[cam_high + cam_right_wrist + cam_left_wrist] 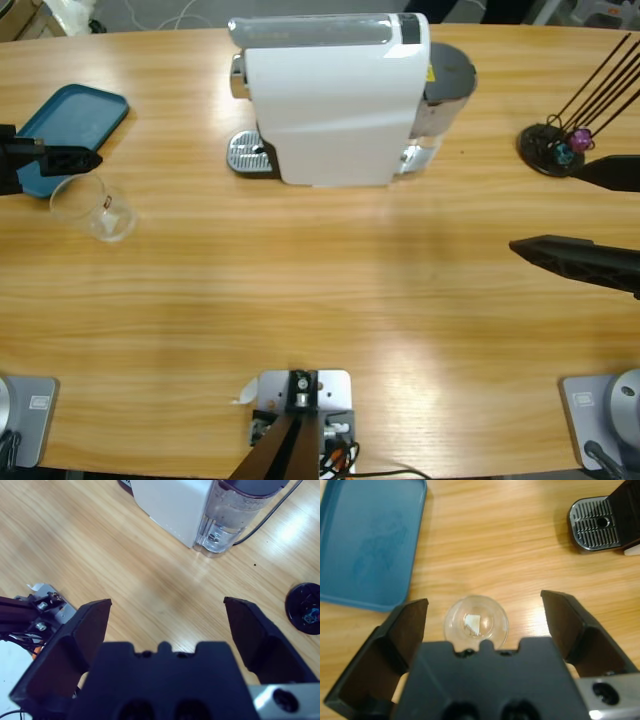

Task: Pour coffee

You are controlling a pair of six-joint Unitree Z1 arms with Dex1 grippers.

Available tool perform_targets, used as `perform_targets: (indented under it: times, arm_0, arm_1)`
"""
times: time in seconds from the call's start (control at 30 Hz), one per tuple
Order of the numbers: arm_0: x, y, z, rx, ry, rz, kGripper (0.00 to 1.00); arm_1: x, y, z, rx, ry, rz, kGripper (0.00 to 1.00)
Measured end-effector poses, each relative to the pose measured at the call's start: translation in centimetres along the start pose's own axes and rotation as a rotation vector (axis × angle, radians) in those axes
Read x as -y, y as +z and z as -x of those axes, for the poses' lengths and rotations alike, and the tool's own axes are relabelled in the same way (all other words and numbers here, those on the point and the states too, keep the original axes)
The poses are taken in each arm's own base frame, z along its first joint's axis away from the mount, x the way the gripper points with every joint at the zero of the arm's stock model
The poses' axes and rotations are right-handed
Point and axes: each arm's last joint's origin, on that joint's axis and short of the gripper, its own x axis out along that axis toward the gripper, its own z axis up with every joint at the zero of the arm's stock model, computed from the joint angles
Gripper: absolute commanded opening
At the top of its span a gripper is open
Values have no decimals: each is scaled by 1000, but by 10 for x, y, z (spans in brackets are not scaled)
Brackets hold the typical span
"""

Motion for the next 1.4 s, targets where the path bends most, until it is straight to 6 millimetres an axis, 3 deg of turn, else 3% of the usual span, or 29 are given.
perform_targets:
  times: [0.33,0.63,0.93,1.17,1.4]
  arm_0:
    - [4,-3,-20,-90,42,95,973]
    - [11,-5,-26,-114,43,135,968]
    - [19,-12,-23,-77,99,144,968]
    - [15,-16,2,17,113,129,974]
    - [20,-38,-1,-5,123,193,996]
  arm_1:
    - [0,-1,-1,-1,0,-7,1000]
    - [0,-2,-2,-6,-2,-11,1000]
    - [1,-8,-4,-21,-5,-10,1000]
    - [2,-9,-4,-22,-6,-14,1000]
    - [5,-20,6,-11,20,-44,1000]
